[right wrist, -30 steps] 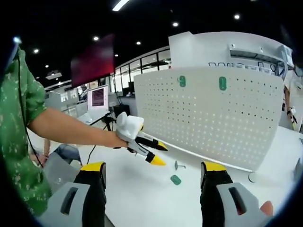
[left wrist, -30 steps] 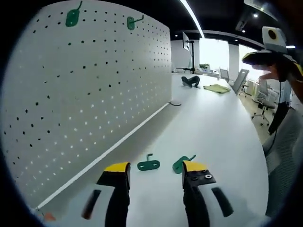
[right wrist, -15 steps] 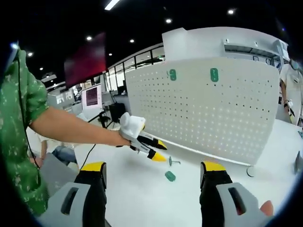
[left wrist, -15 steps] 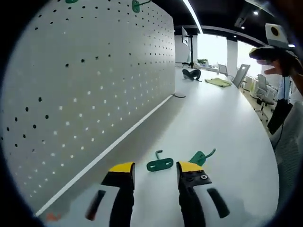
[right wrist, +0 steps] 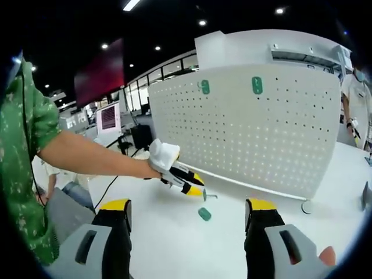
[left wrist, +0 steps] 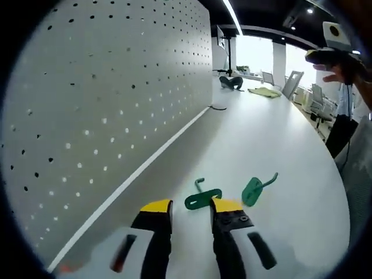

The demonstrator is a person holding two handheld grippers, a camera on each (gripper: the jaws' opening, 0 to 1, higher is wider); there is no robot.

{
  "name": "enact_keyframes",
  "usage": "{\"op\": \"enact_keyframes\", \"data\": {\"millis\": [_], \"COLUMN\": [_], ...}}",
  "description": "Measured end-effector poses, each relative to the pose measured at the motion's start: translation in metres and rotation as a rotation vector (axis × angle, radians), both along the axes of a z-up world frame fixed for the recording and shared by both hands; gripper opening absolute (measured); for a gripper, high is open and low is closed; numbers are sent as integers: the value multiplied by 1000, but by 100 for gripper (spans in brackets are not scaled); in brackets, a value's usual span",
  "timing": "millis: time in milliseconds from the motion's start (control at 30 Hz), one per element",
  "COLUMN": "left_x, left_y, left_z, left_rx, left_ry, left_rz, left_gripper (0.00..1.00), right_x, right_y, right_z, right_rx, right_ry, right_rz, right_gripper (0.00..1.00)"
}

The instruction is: Insert the hook assembly into the mounting plate slot until the hook locks in place.

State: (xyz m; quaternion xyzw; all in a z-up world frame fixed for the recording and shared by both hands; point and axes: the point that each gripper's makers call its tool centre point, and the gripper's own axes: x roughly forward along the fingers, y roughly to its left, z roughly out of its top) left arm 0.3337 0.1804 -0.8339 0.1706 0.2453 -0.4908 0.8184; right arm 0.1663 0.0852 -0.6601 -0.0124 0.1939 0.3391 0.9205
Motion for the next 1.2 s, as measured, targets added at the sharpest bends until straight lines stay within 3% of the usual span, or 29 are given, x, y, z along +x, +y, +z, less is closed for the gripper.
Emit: {"op": "enact_keyframes", "data": {"millis": [900, 1200], "left_x": [-1, -6], "left_y": [-4, -4], "left_z": [-5, -3], "left_rx": [-5, -15], "left_ry": [9, 10], "left_rz": [-37, -41], "left_gripper": [11, 11], "right_x": [5, 6], "right_y": [-2, 1], "right_z": [-11, -11], "right_rx": [-14, -16], "right_ry": [30, 31], "right_rz": [-13, -7], "right_gripper": [80, 80]}}
